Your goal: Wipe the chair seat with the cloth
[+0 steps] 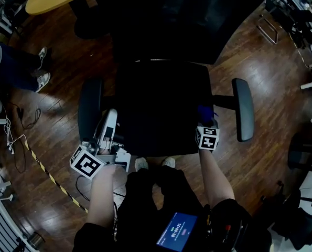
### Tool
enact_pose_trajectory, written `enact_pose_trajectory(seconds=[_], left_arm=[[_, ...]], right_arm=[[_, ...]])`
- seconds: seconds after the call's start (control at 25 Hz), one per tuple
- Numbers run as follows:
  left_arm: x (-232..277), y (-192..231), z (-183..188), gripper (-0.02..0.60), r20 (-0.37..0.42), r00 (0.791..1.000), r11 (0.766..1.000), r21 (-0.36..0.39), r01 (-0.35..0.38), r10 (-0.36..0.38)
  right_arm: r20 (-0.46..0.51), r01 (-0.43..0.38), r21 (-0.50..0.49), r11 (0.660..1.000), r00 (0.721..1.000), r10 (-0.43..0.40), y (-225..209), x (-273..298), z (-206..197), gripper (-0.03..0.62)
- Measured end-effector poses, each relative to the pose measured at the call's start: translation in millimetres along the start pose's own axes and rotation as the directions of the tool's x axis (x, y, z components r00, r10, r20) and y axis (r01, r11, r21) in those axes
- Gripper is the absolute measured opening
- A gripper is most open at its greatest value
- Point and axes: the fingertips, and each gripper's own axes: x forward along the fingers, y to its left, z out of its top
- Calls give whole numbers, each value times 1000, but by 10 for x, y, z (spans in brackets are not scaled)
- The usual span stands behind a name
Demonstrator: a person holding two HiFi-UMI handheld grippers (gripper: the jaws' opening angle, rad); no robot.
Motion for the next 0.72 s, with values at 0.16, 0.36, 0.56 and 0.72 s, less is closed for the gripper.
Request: enact_pose_trajectory(seconds=[0.16, 0.36, 0.56, 0.72], left_arm=[[-51, 2, 43, -8, 8, 1000, 1000, 0, -4, 4], [-101, -31, 108, -8, 15, 1000, 1000, 6, -8, 8], [-183, -17, 178, -8, 24, 1000, 1000, 12, -18, 18], [-217, 17, 190, -8, 19, 1000, 1000, 14, -18, 18]], right_arm=[[45, -102, 14, 995, 994, 101, 609, 5, 194, 83], [40, -426, -52, 903, 903, 428, 2462, -64, 333, 83], [-22, -629, -101, 771, 776, 631, 3949, -397, 121, 83], [1, -639, -154, 754, 763, 647, 4141, -450, -17, 83]])
